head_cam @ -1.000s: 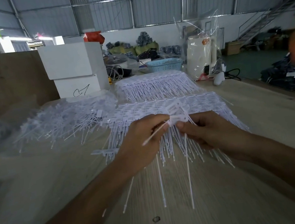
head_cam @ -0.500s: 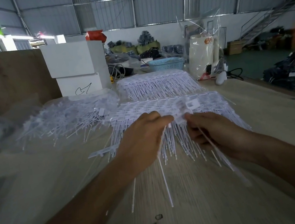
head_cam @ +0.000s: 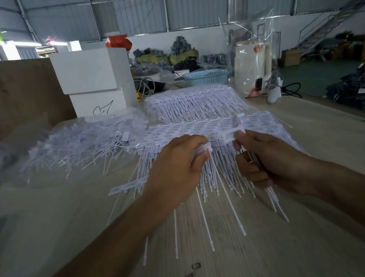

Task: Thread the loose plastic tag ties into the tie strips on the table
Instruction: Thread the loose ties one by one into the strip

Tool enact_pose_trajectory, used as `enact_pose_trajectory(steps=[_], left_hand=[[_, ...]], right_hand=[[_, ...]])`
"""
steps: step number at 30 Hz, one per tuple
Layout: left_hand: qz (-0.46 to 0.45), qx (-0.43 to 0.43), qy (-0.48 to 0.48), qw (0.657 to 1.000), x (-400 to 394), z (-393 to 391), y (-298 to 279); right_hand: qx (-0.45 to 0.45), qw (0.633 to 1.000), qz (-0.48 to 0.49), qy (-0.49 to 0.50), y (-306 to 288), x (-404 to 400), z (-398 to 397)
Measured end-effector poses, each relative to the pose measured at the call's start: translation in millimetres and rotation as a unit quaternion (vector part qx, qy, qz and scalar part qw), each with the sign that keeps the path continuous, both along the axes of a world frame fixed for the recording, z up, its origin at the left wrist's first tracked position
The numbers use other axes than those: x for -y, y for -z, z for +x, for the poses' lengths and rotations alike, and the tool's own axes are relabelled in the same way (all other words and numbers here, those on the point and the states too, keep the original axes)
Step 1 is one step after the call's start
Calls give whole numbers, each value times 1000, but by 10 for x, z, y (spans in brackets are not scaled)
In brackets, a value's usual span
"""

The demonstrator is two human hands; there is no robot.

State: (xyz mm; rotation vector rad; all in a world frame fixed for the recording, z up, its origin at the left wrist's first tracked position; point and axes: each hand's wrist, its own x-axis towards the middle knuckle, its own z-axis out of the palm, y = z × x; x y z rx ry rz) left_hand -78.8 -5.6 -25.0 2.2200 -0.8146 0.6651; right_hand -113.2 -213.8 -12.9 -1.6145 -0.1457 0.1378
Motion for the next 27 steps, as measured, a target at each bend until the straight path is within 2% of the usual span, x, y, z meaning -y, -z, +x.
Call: enact_pose_trajectory(steps=[8,12,18,23,27], left_hand=[[5,4,-2,1000,27,-11,30],[-9,7,-5,1000,53,-11,51],[-36,16,0,999,114,-82,52],[-45,-61,18,997,167,-155,-21],[24,-125,9,992,190,-154,-32]], right_hand=[[22,1000,-19,5,37,-92,-8],[41,997,-63,21,29,-119,-45],[11,999,-52,7,54,-228,-100],[33,999,-25,28,58,-248,-90],[32,996,-34,80,62,-196,-54]])
